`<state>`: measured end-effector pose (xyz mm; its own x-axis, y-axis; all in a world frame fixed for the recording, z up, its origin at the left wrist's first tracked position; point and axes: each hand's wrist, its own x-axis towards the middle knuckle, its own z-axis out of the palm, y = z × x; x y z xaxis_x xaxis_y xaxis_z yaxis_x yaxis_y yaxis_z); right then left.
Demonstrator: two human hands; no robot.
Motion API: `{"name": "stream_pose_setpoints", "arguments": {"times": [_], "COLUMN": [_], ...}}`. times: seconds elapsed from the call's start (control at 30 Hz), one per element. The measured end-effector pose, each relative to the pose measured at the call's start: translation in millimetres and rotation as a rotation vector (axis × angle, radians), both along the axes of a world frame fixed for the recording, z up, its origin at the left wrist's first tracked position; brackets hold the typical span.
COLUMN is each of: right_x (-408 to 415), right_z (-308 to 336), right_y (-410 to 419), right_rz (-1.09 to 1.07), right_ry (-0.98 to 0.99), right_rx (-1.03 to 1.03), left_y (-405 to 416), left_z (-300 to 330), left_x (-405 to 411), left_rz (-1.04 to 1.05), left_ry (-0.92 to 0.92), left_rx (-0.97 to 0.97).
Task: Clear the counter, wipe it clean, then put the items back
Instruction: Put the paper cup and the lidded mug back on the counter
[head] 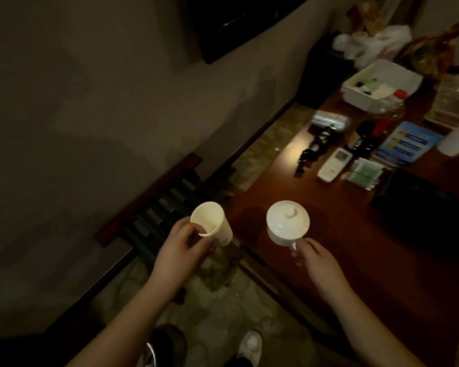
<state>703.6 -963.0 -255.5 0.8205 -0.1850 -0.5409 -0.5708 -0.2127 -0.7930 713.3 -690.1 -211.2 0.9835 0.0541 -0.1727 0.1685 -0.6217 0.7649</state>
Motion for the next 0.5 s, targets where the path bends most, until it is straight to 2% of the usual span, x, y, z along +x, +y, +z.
{"name": "stream_pose_setpoints", "arguments": {"times": [0.3, 0.5], "right_x": [-19.4, -71.6], "right_z": [56.6, 89.5], "right_y": [138.5, 234.7], "right_rz": [0.471, 0.711], "right_ry": [-0.076, -0.142], "right_rx": [0.035, 0.023], "left_y": [126.3, 185.5], "left_z": [46.9, 70.7], "left_x": [-124.8, -239.5], "left_rz": [0.358, 0.547], "left_ry": [-0.138, -0.203], "left_rx": [0.019, 0.075]}}
